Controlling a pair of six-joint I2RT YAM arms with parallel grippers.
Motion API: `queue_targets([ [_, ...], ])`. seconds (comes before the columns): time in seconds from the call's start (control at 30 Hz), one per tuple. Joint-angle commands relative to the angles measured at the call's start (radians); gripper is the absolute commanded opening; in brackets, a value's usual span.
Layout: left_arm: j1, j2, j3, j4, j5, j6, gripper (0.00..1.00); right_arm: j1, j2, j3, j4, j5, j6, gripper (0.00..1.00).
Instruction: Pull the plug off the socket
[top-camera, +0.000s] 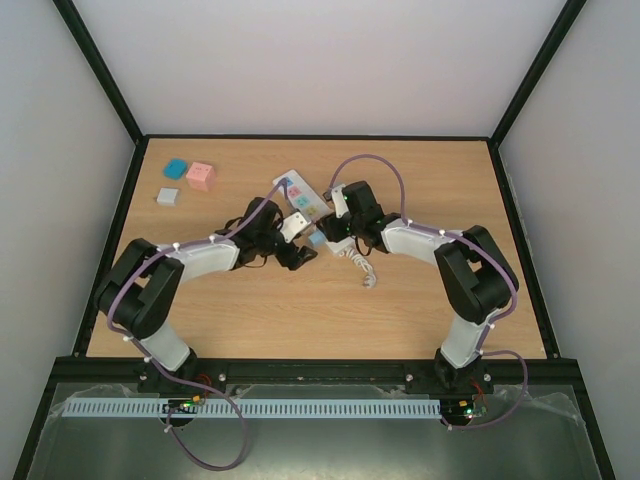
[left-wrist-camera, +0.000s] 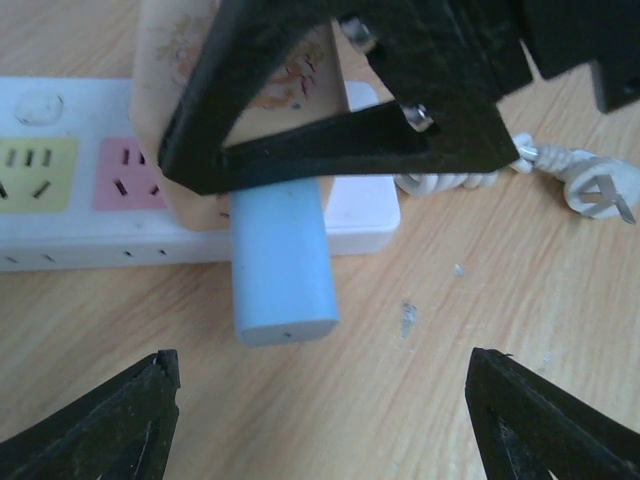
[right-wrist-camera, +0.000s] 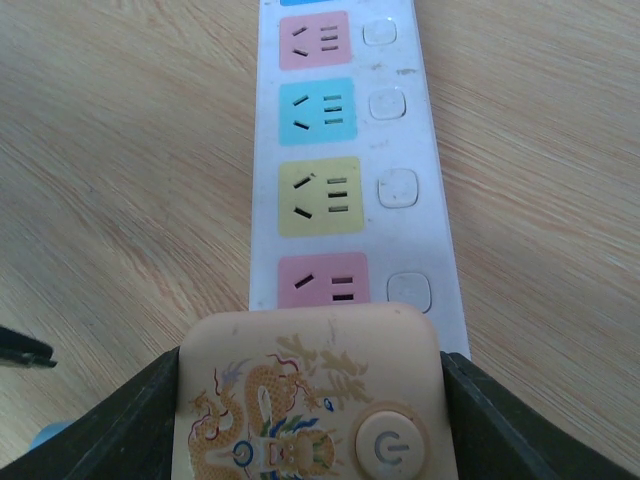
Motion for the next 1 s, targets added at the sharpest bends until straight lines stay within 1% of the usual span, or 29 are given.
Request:
queue_targets([
  [0.0,-0.007,0.049,0.047,0.086,-0.019,0.005,0.78,-0.019,0.061,-0.011,-0.062,0.053,0.038,0.28],
  [0.13,-0.022,0.097,0.089,0.085,-0.029,0.010,0.71,-0.019,0.070,-0.007,-0.064,0.052,0.043,0.28],
  [0.3,-0.027,0.139,0.117,0.094,-0.048,0.007,0.54,-0.021,0.073,-0.008,-0.062,0.054,0.046,0.28],
  [0.53,-0.032,0.143,0.110,0.083,-0.055,0.010,0.38,-0.022,0.075,-0.013,-0.053,0.086,0.056,0.26],
  [0.83,-0.032,0.094,0.046,0.055,-0.071,0.029,0.28,-0.034,0.090,-0.016,-0.048,0.132,0.062,0.21],
  [0.97,-0.032,0.072,0.014,0.058,-0.084,0.037,0.27,-0.047,0.085,-0.022,-0.041,0.133,0.064,0.21],
])
